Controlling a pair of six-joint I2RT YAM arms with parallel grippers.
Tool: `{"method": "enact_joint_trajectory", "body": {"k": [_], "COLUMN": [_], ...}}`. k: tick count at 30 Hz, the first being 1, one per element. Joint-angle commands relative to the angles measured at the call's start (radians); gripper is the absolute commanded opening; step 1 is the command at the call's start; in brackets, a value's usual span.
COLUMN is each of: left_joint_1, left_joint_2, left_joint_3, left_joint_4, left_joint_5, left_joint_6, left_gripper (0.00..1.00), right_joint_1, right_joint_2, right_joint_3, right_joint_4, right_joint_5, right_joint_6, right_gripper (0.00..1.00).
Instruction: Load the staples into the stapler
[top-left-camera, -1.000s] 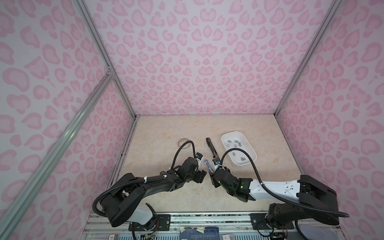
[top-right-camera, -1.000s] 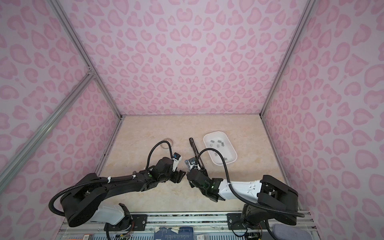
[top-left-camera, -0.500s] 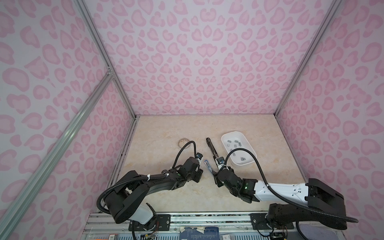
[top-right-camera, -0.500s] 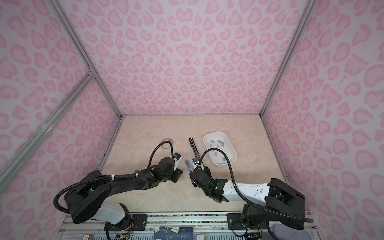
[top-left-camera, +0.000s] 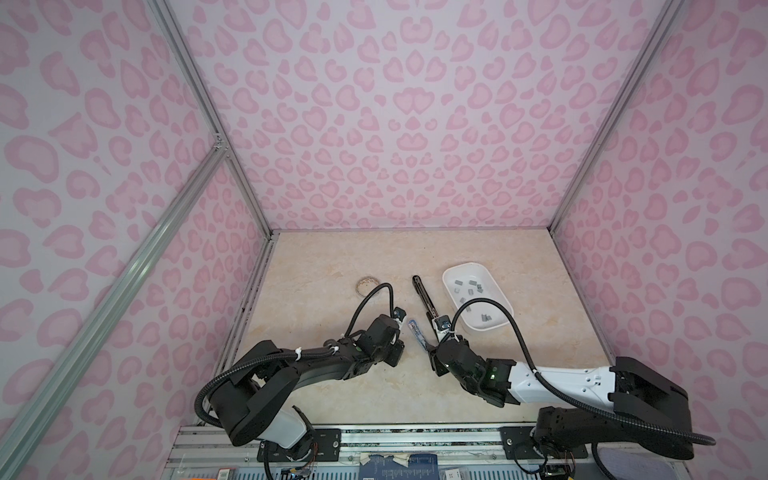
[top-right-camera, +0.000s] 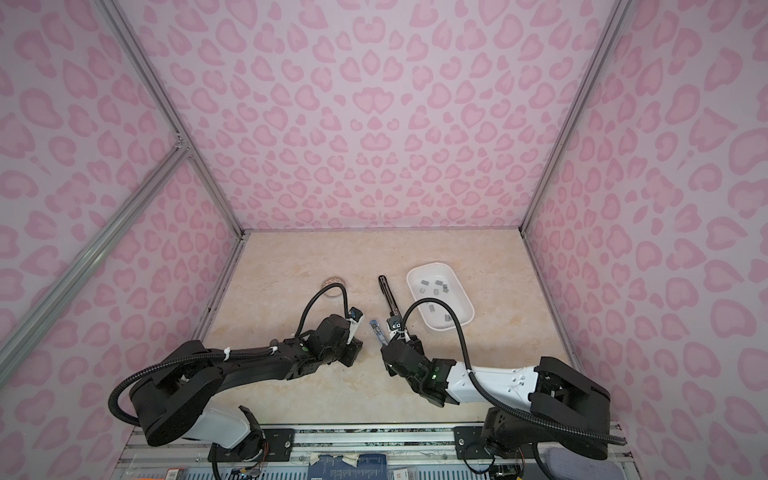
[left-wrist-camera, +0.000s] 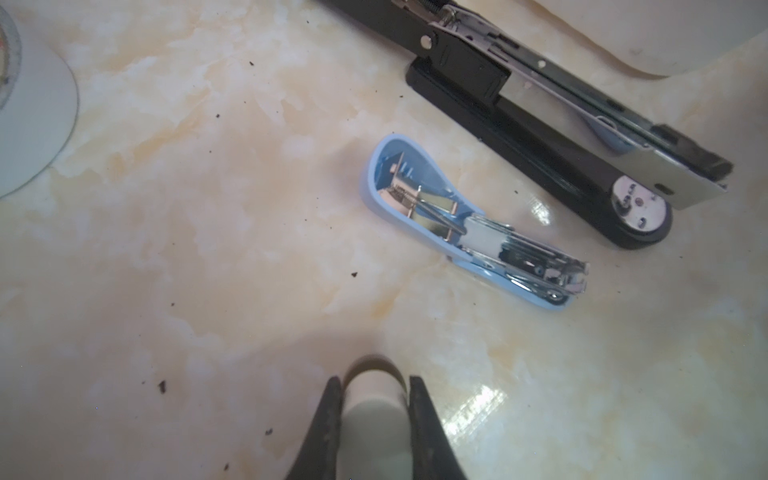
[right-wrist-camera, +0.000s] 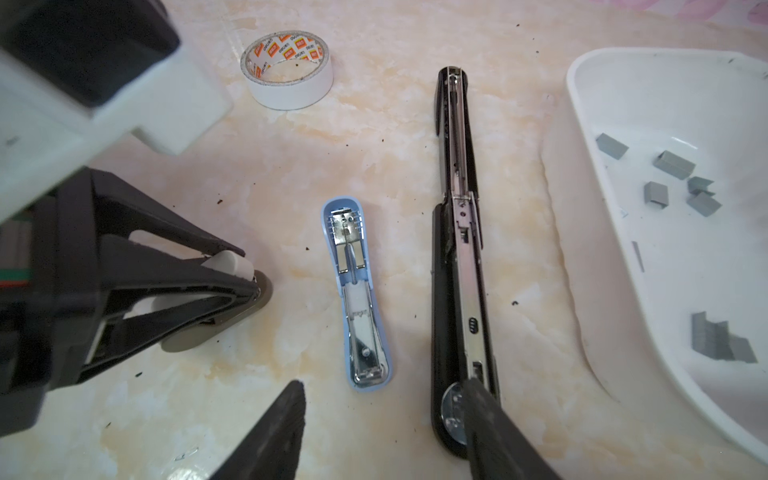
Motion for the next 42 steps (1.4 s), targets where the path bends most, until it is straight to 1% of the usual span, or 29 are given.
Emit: {"method": "enact_joint_trajectory", "body": {"k": [1,3,7,11,17,20,24,29,34,37,40,42], "left_joint_1": [-0.002,-0.003,-0.004,-0.008,-0.029,-0.033,-0.034,-0.034,-0.035,-0.035,-0.035,-0.035], "left_joint_2": [-0.03,-0.067,-0.181,-0.289,-0.376,-0.396,-0.417,-0.437,-0.465,-0.498,-0.537,-0.563], "left_joint_3": [-0.001,-0.021,-0.041,-0.083,-0.093,-0.089,-0.106,-0.107,-0.111,-0.139,-0.145,-0.156], "left_joint_4": [0.015,0.026,0.015,0.039,0.041,0.038,0.051,0.051,0.049,0.077,0.073,0.076], "left_joint_5": [0.049,0.075,0.111,0.17,0.218,0.217,0.23,0.23,0.203,0.198,0.167,0.17], "left_joint_6": [-0.005,-0.016,-0.022,-0.033,-0.037,-0.034,-0.039,-0.042,-0.046,-0.061,-0.063,-0.067], "left_gripper": [0.07,0.06,0.05,0.04,0.04,0.04,0.04,0.04,0.04,0.04,0.04,0.04], "right_joint_1": [0.003,0.004,0.004,0.001,-0.031,-0.044,-0.044,-0.043,-0.04,-0.024,-0.012,-0.008], "right_joint_2": [0.003,-0.002,-0.009,-0.016,-0.003,0.004,0.018,0.031,0.053,0.074,0.096,0.1], "right_joint_3": [-0.002,-0.003,0.002,0.008,0.033,0.039,0.048,0.028,0.003,0.002,0.004,0.006], "right_joint_4": [0.036,0.05,0.086,0.124,0.17,0.193,0.19,0.227,0.276,0.285,0.298,0.295], "right_joint_5": [-0.02,-0.034,-0.074,-0.108,-0.201,-0.235,-0.237,-0.262,-0.294,-0.289,-0.286,-0.275], "right_joint_6": [0.018,0.022,0.024,0.035,0.044,0.048,0.052,0.07,0.095,0.101,0.106,0.1], "right_gripper": [0.6,0.6,0.58,0.56,0.54,0.53,0.52,0.51,0.5,0.5,0.49,0.49]}}
